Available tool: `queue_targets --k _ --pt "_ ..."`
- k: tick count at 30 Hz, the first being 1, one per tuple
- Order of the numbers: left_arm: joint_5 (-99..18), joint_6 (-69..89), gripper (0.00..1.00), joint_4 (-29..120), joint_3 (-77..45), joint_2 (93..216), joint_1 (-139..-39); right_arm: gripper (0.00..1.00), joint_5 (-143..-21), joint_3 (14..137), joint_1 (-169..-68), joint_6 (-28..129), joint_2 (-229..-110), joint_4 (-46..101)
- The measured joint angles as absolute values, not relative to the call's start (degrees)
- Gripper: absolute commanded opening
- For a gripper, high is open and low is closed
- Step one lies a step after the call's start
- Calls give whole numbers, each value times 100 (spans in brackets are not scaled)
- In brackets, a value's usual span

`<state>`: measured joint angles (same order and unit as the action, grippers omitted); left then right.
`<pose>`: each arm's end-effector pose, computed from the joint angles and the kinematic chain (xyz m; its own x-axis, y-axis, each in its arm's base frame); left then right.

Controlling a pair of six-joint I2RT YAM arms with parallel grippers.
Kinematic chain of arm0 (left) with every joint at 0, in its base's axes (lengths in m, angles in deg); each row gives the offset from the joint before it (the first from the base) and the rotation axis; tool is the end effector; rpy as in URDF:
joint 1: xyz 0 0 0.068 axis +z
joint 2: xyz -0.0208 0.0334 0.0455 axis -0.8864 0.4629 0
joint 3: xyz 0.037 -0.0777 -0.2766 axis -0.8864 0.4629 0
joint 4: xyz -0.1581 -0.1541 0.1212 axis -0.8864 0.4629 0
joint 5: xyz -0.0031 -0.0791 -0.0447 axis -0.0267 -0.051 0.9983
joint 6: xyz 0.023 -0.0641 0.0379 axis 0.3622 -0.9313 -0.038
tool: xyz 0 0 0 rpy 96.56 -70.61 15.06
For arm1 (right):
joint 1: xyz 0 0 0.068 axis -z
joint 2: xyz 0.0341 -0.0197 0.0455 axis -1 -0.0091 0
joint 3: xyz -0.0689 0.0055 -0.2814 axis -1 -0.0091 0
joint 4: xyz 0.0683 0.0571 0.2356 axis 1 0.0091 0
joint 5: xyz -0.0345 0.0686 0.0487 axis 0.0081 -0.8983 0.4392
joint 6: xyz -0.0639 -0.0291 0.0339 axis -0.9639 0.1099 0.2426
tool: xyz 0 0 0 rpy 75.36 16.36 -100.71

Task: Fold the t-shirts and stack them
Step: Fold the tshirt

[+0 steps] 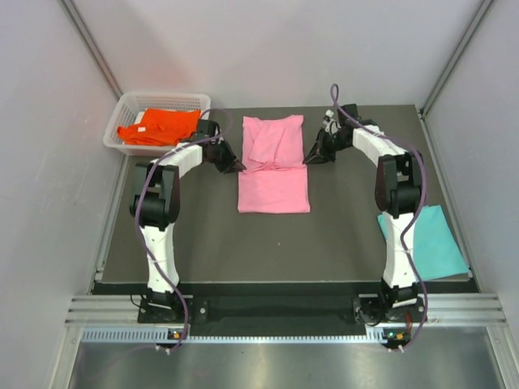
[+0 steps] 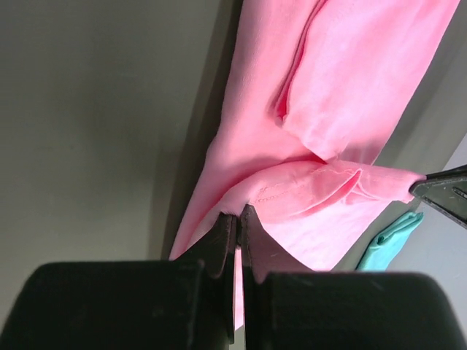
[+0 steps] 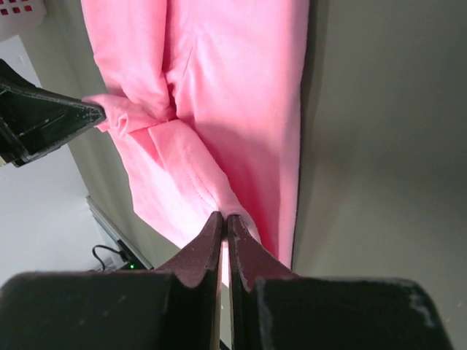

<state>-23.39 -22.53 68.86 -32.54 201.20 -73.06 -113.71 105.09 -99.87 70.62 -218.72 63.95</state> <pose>0.4628 -0.1158 0.1662 -0.8592 -0.4805 -0.1757 -0.2610 0.7070 -0.6573 0.4833 0.1316 0.1762 -0.9688 0.1768 -0.1738 0.0002 0.7014 0.7127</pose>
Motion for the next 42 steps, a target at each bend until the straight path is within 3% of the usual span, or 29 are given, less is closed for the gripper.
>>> queue_targets --k 1,3,4,6,10,13,17,21,24,25,28,34,42 --pt "-2324 -2242 0 6886 -3272 20144 -7297 1 -11373 10557 -9972 7086 -21913 6399" --pt "-2295 -2203 7 6895 -3357 20205 -7284 13 -11402 10721 -9935 7110 -22047 6432" --pt "-2304 -2113 16 6958 -3464 20273 -7280 21 -11417 10839 -9913 7117 -22132 6465" --pt "-2479 -1812 24 7501 -4035 20524 -7293 34 -11426 11156 -9869 7102 -22337 6526" --pt "-3108 -1001 34 8390 -5390 20926 -7337 42 -11294 11932 -9616 7001 -22713 6766" --pt "-3301 -623 38 8550 -5351 20533 -7341 47 -11207 12055 -9369 6885 -22630 6869" --pt "-2962 -511 29 8311 -4188 19388 -7341 47 -11017 11327 -9257 6748 -21929 6843" --pt "-2369 -760 27 7625 -2837 18535 -7459 46 -11028 10149 -9845 6741 -20978 6530" --pt "-1985 -1139 25 6810 -1950 18435 -7728 33 -11216 9454 -10608 6785 -20635 6152" --pt "-1893 -1254 24 6602 -1700 18494 -7852 23 -11277 9279 -10798 6798 -20611 6014" --pt "-1762 -1488 20 6301 -1307 18769 -8145 15 -11509 8601 -11137 6888 -20606 5717" --pt "-1832 -1490 20 6287 -1056 19104 -8180 13 -11585 7406 -10483 6815 -20597 5505" --pt "-1941 -1283 25 6720 -380 17827 -8161 17 -11461 6767 -9874 6481 -19620 5800"
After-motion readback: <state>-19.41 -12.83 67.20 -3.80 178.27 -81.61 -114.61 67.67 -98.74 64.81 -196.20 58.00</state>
